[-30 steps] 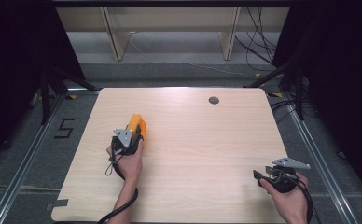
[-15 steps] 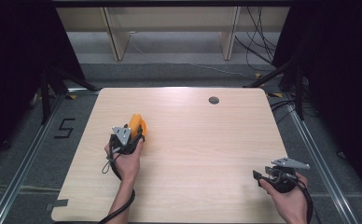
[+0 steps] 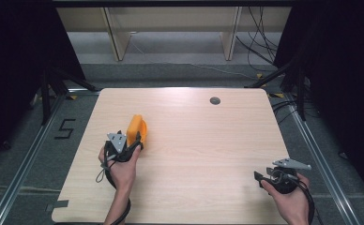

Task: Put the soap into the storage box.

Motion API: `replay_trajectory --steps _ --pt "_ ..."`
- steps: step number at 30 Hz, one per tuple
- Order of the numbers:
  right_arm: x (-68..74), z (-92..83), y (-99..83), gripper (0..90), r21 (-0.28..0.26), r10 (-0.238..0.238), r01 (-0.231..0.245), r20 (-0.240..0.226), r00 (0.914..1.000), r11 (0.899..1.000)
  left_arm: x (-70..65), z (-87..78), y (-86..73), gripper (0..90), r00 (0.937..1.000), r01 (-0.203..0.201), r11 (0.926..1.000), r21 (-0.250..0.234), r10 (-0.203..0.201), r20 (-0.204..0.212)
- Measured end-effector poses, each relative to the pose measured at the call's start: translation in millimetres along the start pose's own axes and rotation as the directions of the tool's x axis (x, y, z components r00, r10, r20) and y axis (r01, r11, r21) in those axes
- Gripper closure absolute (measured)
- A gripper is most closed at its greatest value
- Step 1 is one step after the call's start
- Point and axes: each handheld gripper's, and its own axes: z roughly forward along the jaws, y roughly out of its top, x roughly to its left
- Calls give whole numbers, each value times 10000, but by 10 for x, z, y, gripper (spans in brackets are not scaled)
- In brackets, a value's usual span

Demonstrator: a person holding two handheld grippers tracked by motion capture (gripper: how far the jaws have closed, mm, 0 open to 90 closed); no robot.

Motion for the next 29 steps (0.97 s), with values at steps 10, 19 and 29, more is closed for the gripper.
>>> replay_trajectory --steps 10,19,29 --pt "11 13 5 458 165 121 -117 -231 9997 9998 25 -357 -89 284 9970 -20 9989 468 -16 780" --pt "6 18 1 458 -25 -61 60 -275 9996 10000 97 -627 -316 282 9895 449 9902 1324 -623 1301" --pt "15 34 -1 458 -89 -161 160 -144 9998 9998 165 -714 -483 286 9871 626 9844 1647 -855 1355"
